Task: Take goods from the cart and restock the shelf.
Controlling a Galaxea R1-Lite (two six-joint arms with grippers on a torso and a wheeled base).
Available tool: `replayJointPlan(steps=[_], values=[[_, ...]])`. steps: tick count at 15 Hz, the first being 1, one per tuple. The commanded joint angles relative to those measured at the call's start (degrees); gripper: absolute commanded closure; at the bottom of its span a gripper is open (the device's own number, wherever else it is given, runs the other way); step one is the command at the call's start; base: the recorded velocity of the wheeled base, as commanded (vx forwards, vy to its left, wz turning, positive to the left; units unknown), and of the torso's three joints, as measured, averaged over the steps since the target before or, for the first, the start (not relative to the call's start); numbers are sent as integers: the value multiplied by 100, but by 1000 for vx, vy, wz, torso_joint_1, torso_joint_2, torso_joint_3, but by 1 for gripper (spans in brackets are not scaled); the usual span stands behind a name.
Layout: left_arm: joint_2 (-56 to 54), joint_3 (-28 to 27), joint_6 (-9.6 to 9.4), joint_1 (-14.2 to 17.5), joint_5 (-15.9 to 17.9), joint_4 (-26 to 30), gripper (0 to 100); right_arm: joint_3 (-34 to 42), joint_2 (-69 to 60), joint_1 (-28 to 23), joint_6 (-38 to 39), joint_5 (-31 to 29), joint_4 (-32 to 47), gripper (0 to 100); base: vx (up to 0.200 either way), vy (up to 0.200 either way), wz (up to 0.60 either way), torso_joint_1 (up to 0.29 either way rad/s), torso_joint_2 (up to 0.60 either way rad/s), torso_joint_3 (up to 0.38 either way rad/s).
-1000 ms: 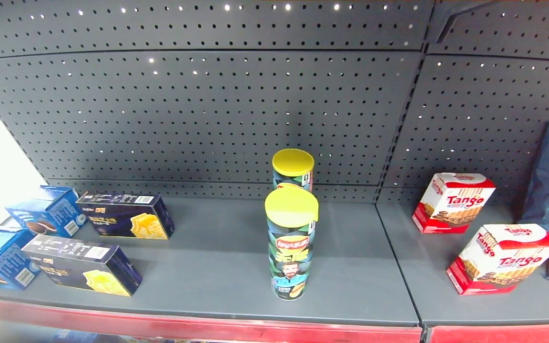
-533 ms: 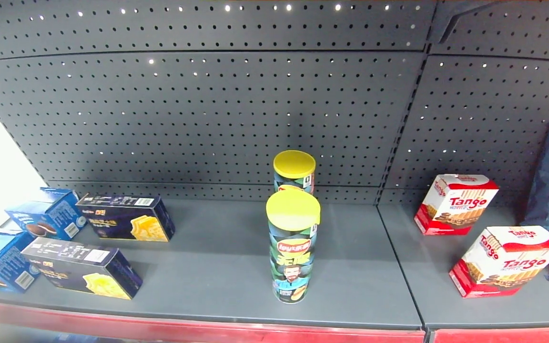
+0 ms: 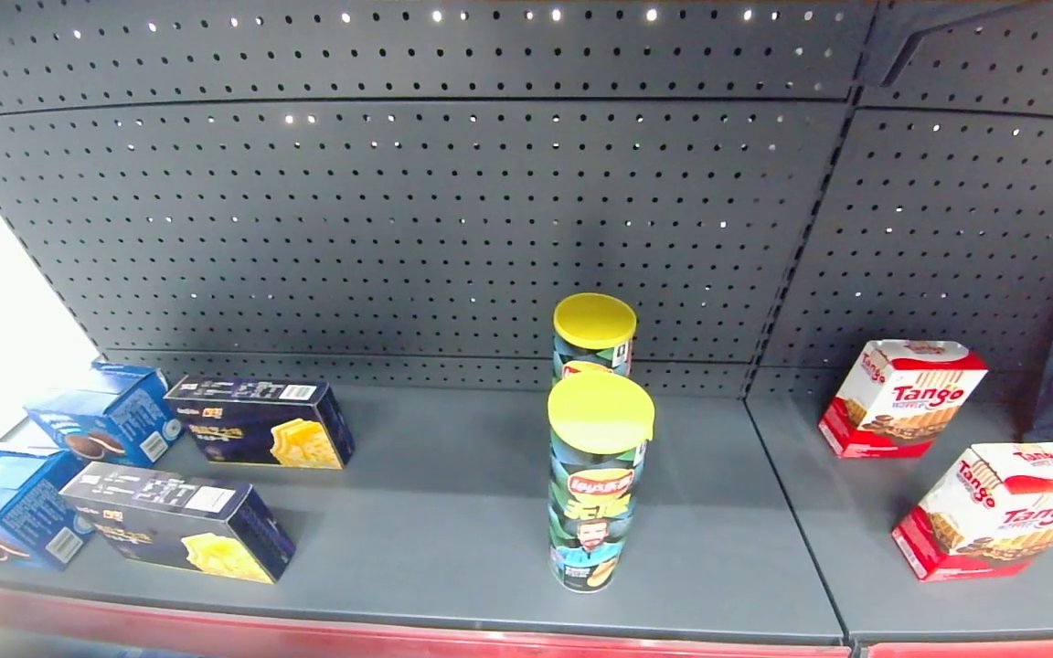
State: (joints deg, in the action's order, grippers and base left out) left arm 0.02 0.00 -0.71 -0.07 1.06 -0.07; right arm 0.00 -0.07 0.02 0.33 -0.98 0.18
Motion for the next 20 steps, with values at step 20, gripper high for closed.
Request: replayJointPlan(steps=[20], values=[[-2,0,18,-1,-18,-1,0,0,7,-2,2,1,-1,0,0,0,-30,0,0,0]])
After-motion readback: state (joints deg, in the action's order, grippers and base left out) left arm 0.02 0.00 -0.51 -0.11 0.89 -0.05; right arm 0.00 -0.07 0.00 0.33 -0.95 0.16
